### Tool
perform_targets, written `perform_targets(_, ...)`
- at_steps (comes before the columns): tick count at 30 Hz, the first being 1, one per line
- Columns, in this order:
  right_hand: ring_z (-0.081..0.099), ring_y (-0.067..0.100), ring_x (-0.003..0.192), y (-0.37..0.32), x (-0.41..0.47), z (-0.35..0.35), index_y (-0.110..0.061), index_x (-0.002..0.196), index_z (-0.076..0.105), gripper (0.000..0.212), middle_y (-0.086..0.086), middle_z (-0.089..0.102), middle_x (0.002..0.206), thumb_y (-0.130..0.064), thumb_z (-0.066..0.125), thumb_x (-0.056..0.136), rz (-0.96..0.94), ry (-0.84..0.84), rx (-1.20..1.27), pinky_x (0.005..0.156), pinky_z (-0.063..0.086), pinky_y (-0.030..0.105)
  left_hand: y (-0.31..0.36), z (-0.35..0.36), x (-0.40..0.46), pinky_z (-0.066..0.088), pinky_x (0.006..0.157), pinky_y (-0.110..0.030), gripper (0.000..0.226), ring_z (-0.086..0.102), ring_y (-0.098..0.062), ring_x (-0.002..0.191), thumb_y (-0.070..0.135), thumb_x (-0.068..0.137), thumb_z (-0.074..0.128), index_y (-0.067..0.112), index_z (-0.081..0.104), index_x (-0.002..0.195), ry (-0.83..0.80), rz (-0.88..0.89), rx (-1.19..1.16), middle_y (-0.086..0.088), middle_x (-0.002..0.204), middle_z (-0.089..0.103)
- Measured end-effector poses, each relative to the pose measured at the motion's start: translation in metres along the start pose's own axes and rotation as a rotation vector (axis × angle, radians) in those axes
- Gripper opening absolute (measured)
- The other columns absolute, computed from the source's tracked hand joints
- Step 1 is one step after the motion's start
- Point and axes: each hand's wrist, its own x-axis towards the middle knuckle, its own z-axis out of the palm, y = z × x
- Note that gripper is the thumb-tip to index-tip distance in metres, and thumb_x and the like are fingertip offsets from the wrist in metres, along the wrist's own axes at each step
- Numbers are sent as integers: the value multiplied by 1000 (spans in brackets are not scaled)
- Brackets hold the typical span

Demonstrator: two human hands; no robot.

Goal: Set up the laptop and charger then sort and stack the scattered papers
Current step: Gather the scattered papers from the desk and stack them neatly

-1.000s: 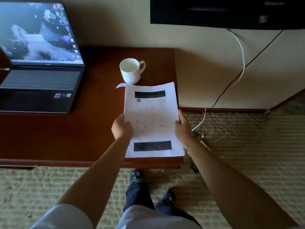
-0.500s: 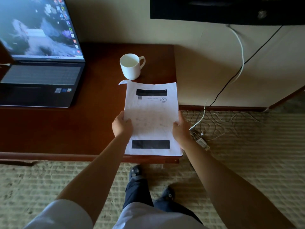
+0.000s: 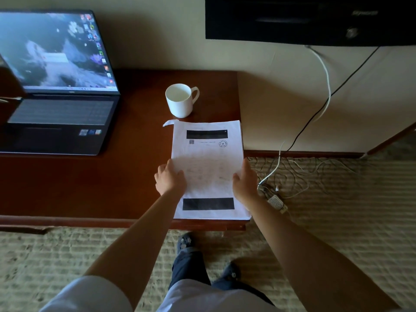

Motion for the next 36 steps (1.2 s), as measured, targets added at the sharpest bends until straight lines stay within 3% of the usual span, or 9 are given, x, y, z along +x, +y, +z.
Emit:
perform_targets(6,38,28,134,-3,-3,-4,-7,149,16,55,14,34,148,-10,38,98,122,-115,91,109,38,42,7,-6,2,46,97,-44,44,39,-30,118,16,94,50,19,42,138,-94,-54,-36,-10,136,42)
perform_targets(15,55,23,107,-4,7,-8,-12,131,38,43,9,52,127,-12,48,89,156,-122,68,88,53,41,18,-9,2,39,104,-45,55,34,-31,122,17,92,54,22,32,142,-188,-140,-50,-8,141,34)
perform_targets(18,44,26,128,-21,8,-15,-13,134,40,48,7,45,137,-14,54,88,59,-21,-20,102,45,43,19,-20,5,36,104,-43,54,38,-30,123,19,94,52,21,31,144,-201,-121,12,-8,141,41)
perform_targets(21,32,26,137,-48,16,-18,-14,142,38,53,7,39,147,-16,52,91,-47,-76,-73,111,33,42,24,-34,17,34,105,-38,39,45,-27,117,13,94,50,17,49,133,-177,-102,25,-6,131,53)
perform_targets(24,44,25,130,-79,34,-17,-17,136,49,45,4,52,138,-20,52,91,-105,-33,-191,108,37,40,33,-50,43,44,100,-34,30,53,-24,108,8,94,50,15,63,119,-128,-87,-37,-6,122,60)
perform_targets(28,44,26,128,-111,65,-17,-19,135,49,44,4,55,133,-20,48,91,1,11,-350,110,32,44,56,-66,91,50,64,-20,21,54,-8,73,4,92,53,13,67,106,-83,-37,-173,-4,113,63)
perform_targets(31,50,30,119,-118,83,-11,-13,129,50,40,11,57,125,-18,46,90,93,-28,-341,103,40,43,65,-77,116,46,61,-17,36,57,-12,89,6,92,55,11,56,128,-60,-29,-184,-7,128,59)
perform_targets(33,42,32,127,-112,81,-3,-9,133,43,46,15,46,137,-19,49,89,197,22,-285,104,39,43,58,-74,121,47,64,-18,43,59,-18,104,3,95,48,8,47,137,-127,-86,-132,-9,136,52)
perform_targets(36,29,32,137,-97,70,4,-6,143,30,60,16,30,149,-23,52,90,365,132,-256,111,30,44,48,-57,108,49,93,-32,35,56,-28,118,8,97,42,2,53,130,-235,-98,2,-13,130,57)
